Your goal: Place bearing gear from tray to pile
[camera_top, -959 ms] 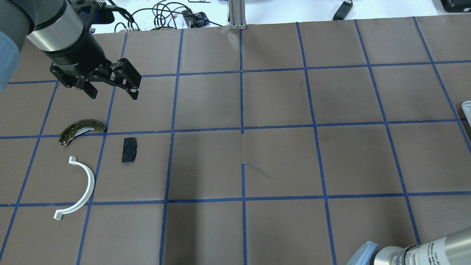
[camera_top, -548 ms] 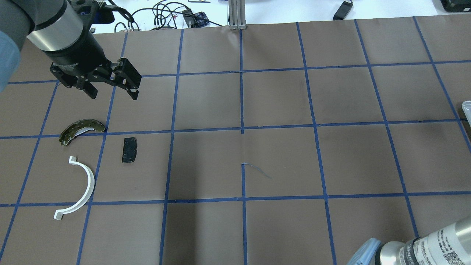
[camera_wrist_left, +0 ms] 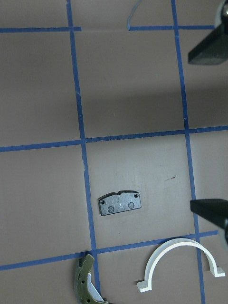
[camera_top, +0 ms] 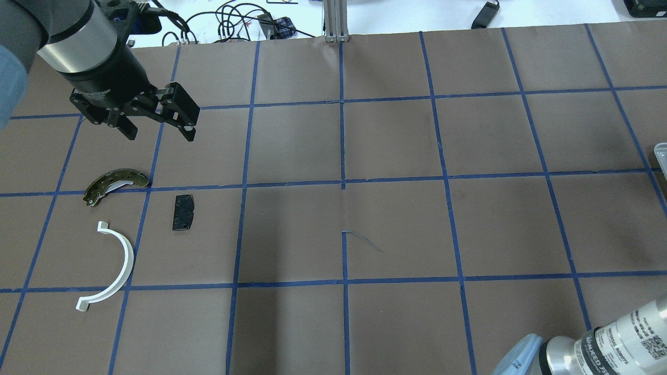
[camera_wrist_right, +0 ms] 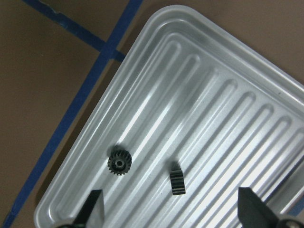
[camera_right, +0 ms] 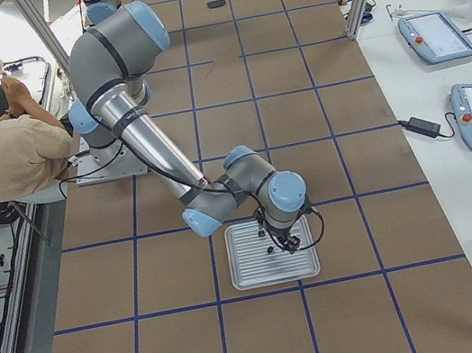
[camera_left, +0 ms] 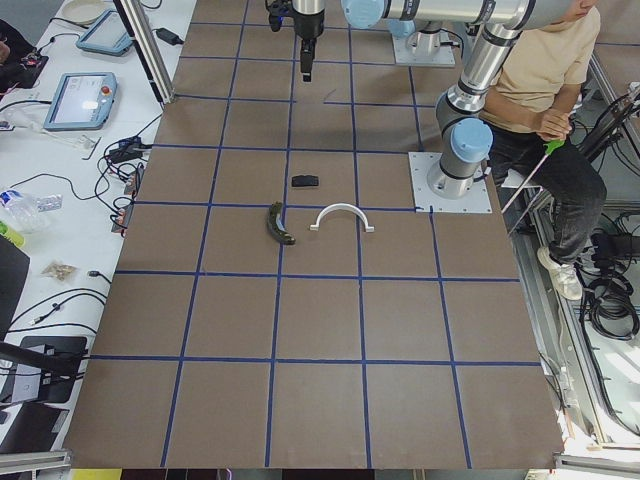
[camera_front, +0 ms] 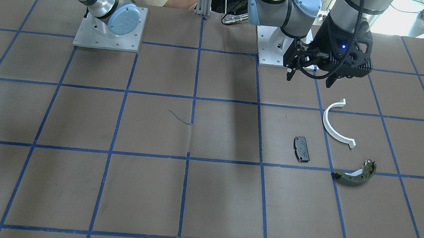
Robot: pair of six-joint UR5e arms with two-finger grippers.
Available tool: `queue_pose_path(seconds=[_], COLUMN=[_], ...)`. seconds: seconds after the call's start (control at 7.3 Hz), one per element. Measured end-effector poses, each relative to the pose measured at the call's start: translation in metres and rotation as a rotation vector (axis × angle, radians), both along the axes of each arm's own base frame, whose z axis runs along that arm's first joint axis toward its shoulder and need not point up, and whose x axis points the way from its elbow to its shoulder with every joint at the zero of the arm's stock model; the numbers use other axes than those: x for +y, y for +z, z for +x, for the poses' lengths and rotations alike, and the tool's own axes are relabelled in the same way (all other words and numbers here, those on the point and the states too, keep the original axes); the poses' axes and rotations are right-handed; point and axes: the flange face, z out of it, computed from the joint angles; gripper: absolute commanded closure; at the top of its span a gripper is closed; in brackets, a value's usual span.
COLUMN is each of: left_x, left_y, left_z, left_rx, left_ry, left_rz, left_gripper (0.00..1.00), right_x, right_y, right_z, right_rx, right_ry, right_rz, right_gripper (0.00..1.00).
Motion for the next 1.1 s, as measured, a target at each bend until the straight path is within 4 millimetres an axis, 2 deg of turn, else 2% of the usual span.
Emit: queue_pose_path(seconds=[0.14, 0.55, 0.69, 0.96, 1.1], left_x=[0.000, 0.000, 0.000, 0.000, 0.000], left_y=[0.000, 0.000, -0.001, -0.001, -0.001], left_z=[0.000, 0.000, 0.000, 0.000, 0.000], left_rx=[0.000, 0.000, 0.000, 0.000, 0.000], left_ry=[0.000, -0.001, 0.000, 0.000, 0.000], left_rz=[0.000, 0.001, 0.001, 0.001, 0.002], left_gripper=[0.00, 0.00, 0.00, 0.00, 0.00], right_x=[-0.001, -0.001, 0.000, 0.000, 0.001], right_y=[-0.010, -0.027, -0.028, -0.030, -0.032], right_z=[-0.004, -0.008, -0.009, -0.008, -0.008], right_rx=[0.001, 0.006, 0.010, 0.010, 0.008], right_ry=[0.001, 0.001, 0.000, -0.003, -0.005], right_rz=[0.001, 0.022, 0.029, 0.034, 0.036], right_gripper=[0.17, 0.38, 0.56, 0.75, 0.97])
